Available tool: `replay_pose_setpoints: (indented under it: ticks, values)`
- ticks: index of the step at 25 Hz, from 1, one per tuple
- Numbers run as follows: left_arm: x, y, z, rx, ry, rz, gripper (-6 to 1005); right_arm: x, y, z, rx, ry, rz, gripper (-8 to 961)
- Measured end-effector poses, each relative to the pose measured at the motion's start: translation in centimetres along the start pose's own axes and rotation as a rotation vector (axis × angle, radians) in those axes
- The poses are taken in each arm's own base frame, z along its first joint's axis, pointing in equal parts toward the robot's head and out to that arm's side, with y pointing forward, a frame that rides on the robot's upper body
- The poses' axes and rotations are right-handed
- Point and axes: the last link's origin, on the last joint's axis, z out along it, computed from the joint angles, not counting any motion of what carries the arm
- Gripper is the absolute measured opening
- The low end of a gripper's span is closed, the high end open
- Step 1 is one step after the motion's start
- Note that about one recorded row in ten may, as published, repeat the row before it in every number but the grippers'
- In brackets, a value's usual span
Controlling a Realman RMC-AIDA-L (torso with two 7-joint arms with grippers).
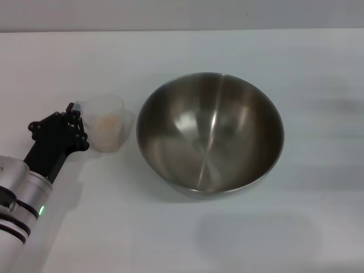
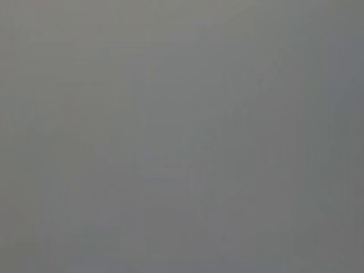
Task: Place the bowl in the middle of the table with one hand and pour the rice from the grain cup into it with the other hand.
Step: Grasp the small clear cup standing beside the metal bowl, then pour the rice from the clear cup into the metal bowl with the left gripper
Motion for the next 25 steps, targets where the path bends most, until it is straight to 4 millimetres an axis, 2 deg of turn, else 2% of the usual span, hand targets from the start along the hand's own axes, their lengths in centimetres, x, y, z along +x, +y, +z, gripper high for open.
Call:
replay_pose_setpoints:
  ticks: [6,7,8,12,13,16,17,18,25]
  values:
    - [2.3,0.2,0.8,-0.011,0.134,0.074,30,0.0,0.0,0.0,-0.002,-0.001,-0.001,468]
    - [3.4,0.4,1.1,-0.010,0.196,0.140,30,0.0,0.1,0.1,-0.003,-0.002,0.000,468]
    - [3.4,0.4,1.1,-0.010,0.196,0.140,30,0.0,0.1,0.1,-0.003,-0.002,0.000,468]
    - [5.5,1.3,2.0,-0.021,0.306,0.284,27,-0.1,0.2,0.3,-0.008,-0.006,0.001,468]
    - [6.3,2.0,2.4,-0.032,0.353,0.372,27,-0.1,0.2,0.3,-0.009,-0.007,0.000,468]
    - [7.3,3.1,2.7,-0.050,0.412,0.500,26,-0.1,0.3,0.5,-0.012,-0.010,-0.001,467]
    - [8.0,4.3,2.9,-0.070,0.468,0.646,26,-0.1,0.3,0.5,-0.013,-0.011,-0.001,467]
    - [8.0,4.3,2.9,-0.070,0.468,0.646,26,-0.2,0.4,0.5,-0.014,-0.012,-0.001,467]
    - [8.7,7.1,3.2,-0.117,0.593,1.046,27,-0.2,0.5,0.6,-0.017,-0.017,0.003,467]
